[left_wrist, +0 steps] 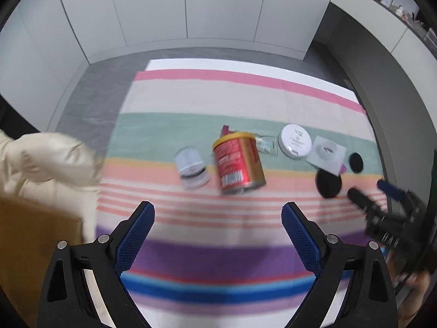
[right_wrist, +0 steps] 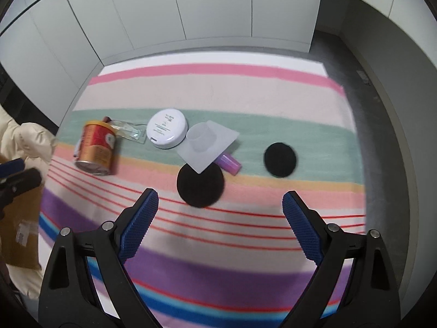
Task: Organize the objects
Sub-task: 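Grasp the red-gold tin with the left tool while the right tool grasps the black sponge, then lift the red-gold tin with the left tool while the right tool lifts the black sponge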
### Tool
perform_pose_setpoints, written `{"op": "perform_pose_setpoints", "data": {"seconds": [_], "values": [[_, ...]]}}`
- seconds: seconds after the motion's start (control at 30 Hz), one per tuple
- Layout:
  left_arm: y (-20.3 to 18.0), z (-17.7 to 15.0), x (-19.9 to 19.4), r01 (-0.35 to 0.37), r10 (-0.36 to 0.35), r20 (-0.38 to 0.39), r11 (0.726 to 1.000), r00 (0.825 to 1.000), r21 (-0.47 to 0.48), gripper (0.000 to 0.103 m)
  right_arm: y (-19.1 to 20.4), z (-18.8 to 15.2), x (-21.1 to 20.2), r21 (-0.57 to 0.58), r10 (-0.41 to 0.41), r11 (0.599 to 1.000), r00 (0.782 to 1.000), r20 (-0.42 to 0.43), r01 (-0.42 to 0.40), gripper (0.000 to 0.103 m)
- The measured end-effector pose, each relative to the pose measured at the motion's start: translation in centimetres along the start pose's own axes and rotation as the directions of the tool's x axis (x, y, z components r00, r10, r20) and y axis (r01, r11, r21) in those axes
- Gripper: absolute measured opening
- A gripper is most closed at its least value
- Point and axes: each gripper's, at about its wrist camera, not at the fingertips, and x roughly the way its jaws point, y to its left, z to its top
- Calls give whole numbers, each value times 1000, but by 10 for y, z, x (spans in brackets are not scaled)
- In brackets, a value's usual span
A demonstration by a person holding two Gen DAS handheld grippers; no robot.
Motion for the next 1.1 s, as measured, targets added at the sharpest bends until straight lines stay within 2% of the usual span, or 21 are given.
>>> {"op": "perform_pose_setpoints", "data": {"seconds": [0.07,0.17,0.27,0.3,0.37,0.43,0.63,0.7,0.73,0.77,0.8,0.87,0.97,1.1], "values": [[-4,12,21,-5,5,-15,1000,1000,3,94,3,0,17,6,2,1000,1000,-8,-2,94],[-8,24,47,-24,24,-39,1000,999,9,94,4,-4,22,20,-49,999,999,15,48,94],[-7,30,62,-11,11,-48,1000,999,-9,94,2,-18,12,48,-15,999,998,56,12,93],[-7,31,65,-9,8,-52,1000,999,-16,94,1,-22,11,55,-3,998,999,54,0,90],[-5,33,74,-3,1,-62,1000,998,-27,94,1,-28,11,68,9,998,999,38,-12,75],[-2,34,80,-8,5,-66,999,998,-46,94,4,-30,14,65,23,998,999,32,-25,74],[4,34,89,12,-17,-59,996,998,-87,93,22,-16,39,33,-21,999,1000,21,21,75],[2,33,89,8,-12,-49,997,999,-73,93,30,-13,44,-15,-74,997,997,31,74,69],[-1,32,90,-1,-2,-43,998,999,-57,93,32,-13,45,-34,-101,994,994,37,102,59],[-3,31,90,-10,9,-38,999,999,-43,93,32,-13,45,-46,-98,994,994,48,100,54],[-5,31,91,-26,25,-33,999,999,-24,93,31,-13,45,-46,-95,994,994,49,98,53],[-12,29,92,-73,73,-23,997,997,30,87,30,-14,44,-53,-95,994,995,41,97,48],[-20,25,87,-133,133,8,986,991,100,56,29,-15,43,-71,-88,994,996,15,89,44],[-20,23,84,-112,114,-8,988,993,110,56,30,-17,40,-87,-75,993,997,-10,73,42]]}}
